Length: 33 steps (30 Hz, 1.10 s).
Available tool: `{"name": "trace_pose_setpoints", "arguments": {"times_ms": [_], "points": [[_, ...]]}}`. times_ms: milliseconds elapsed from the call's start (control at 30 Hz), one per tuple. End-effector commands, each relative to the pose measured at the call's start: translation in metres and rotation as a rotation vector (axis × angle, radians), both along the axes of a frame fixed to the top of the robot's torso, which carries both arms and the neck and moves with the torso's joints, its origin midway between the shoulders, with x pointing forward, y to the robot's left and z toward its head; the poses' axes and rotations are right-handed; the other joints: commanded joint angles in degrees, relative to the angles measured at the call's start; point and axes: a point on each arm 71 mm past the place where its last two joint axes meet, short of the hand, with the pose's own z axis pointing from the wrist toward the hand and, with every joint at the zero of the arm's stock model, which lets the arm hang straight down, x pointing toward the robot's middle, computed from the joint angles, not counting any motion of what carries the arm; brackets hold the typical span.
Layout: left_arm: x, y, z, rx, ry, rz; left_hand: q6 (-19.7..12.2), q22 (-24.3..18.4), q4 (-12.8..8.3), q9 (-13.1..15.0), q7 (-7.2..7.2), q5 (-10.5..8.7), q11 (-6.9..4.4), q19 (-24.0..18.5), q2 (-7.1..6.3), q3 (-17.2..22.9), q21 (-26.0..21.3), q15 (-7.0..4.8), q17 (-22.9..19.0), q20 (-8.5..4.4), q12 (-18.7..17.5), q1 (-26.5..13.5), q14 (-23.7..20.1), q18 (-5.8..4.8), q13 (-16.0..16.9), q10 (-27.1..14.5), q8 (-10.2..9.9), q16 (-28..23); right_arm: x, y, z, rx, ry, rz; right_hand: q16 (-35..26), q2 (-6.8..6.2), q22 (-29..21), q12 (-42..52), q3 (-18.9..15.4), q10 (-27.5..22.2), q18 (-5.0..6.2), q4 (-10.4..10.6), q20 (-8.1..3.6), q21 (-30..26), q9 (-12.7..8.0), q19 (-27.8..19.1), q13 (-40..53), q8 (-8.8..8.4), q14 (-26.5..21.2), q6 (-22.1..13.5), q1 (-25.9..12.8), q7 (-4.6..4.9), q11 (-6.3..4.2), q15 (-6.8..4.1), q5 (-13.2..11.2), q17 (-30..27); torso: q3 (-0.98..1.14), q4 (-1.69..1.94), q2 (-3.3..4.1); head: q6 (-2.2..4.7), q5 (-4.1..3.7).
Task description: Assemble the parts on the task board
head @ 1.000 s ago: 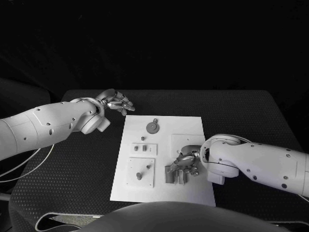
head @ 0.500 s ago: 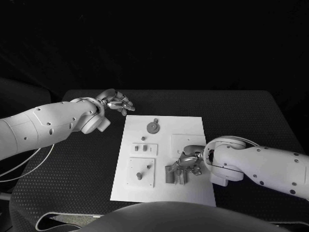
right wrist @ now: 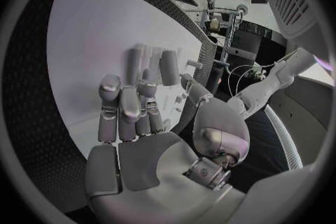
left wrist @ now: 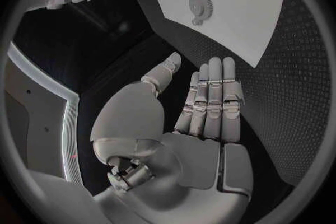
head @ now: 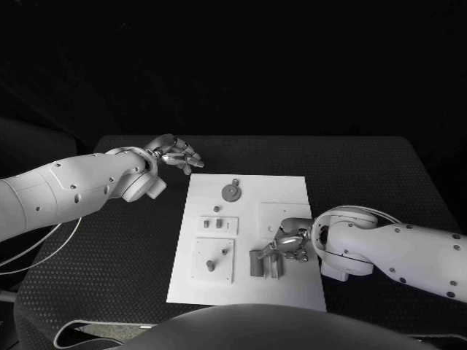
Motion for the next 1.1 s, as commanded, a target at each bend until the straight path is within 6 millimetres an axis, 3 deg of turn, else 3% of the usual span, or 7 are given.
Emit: {"name": "trace_pose_setpoints", "arguments": {"times_ms": [33, 400, 700, 967, 1100], "points": [[0.000, -0.002, 0.000, -0.004, 0.004, -0.015, -0.3, 0.1, -0.1, 0.0, -0.12, 0.26, -0.03, -0.1, 0.06, -0.1, -0.3, 0.18, 0.1, 0.43, -0.1, -0.4, 0.0, 1.01, -0.1, -0.4, 0.0, -0.3, 0.003, 0.003, 0.005, 0.027, -0.083, 0.019, -0.2, -0.99, -0.1, 0.4, 0.7, -0.3, 4.36, -0.3, -0.39, -0.2, 0.0, 0.3, -0.1, -0.30, 0.0, -0.9, 0.7, 0.44, 0.15, -0.20, 0.1, 0.1, -0.01, -0.02, 0.01, 0.00, 0.00], [0.000, -0.002, 0.000, -0.002, 0.007, -0.015, -0.3, 0.1, -0.1, 0.0, -0.11, 0.26, -0.02, 0.0, 0.07, -0.1, -0.3, 0.18, 0.1, 0.43, -0.1, -0.4, 0.1, 1.01, -0.1, -0.4, 0.0, -0.4, 0.005, 0.008, 0.010, 0.080, -0.156, 0.021, -0.2, -2.84, -0.2, 0.9, 1.4, -0.8, 4.36, -0.2, -0.34, -0.3, 0.0, 0.5, 0.1, -1.65, -0.2, -3.8, 2.4, 1.57, 1.23, 0.81, 0.1, -0.1, 0.02, 0.03, 0.03, 0.00, -0.02], [0.000, -0.002, 0.000, -0.002, 0.008, -0.016, -0.3, 0.1, -0.1, 0.0, -0.11, 0.26, -0.02, 0.0, 0.09, -0.1, -0.3, 0.18, 0.2, 0.43, -0.1, -0.5, 0.1, 1.00, -0.1, -0.4, 0.0, -0.4, 0.006, 0.011, 0.010, 0.081, -0.162, 0.035, -0.2, -4.34, -0.3, 1.3, 2.1, -1.9, 4.36, 0.8, -0.14, -0.5, -0.7, 0.3, 0.4, -3.70, -1.0, -7.8, 3.3, 2.90, 2.52, 2.04, 0.1, -0.3, 0.00, 0.01, 0.03, 0.00, -0.02], [0.000, -0.003, 0.000, -0.002, 0.009, -0.017, -0.3, 0.1, 0.0, 0.0, -0.10, 0.26, -0.02, 0.0, 0.11, -0.1, -0.3, 0.18, 0.2, 0.44, -0.1, -0.5, 0.1, 1.00, -0.1, -0.4, -0.1, -0.4, 0.007, 0.018, 0.008, 0.083, -0.143, 0.062, -0.2, -4.33, -0.3, 1.6, 2.4, -2.4, 4.36, 0.9, -0.03, -0.5, -0.8, 0.2, 0.5, -3.90, -1.5, -8.2, 4.1, 3.22, 2.84, 2.37, 0.2, -0.5, 0.01, 0.03, 0.02, 0.00, -0.08], [0.000, -0.003, 0.000, -0.002, 0.009, -0.016, -0.3, 0.1, 0.0, 0.0, -0.10, 0.26, -0.02, 0.0, 0.13, -0.1, -0.3, 0.18, 0.2, 0.44, -0.1, -0.5, 0.1, 1.00, -0.1, -0.4, -0.1, -0.4, 0.007, 0.022, 0.005, 0.081, -0.128, 0.068, -0.2, -3.69, -0.3, 1.8, 2.4, -2.6, 4.36, 0.5, 0.04, -0.5, -0.7, 0.0, 0.5, -3.84, -1.7, -8.2, 4.9, 3.28, 2.91, 2.45, 0.1, -0.5, 0.00, 0.04, 0.05, 0.00, -0.09]]}}
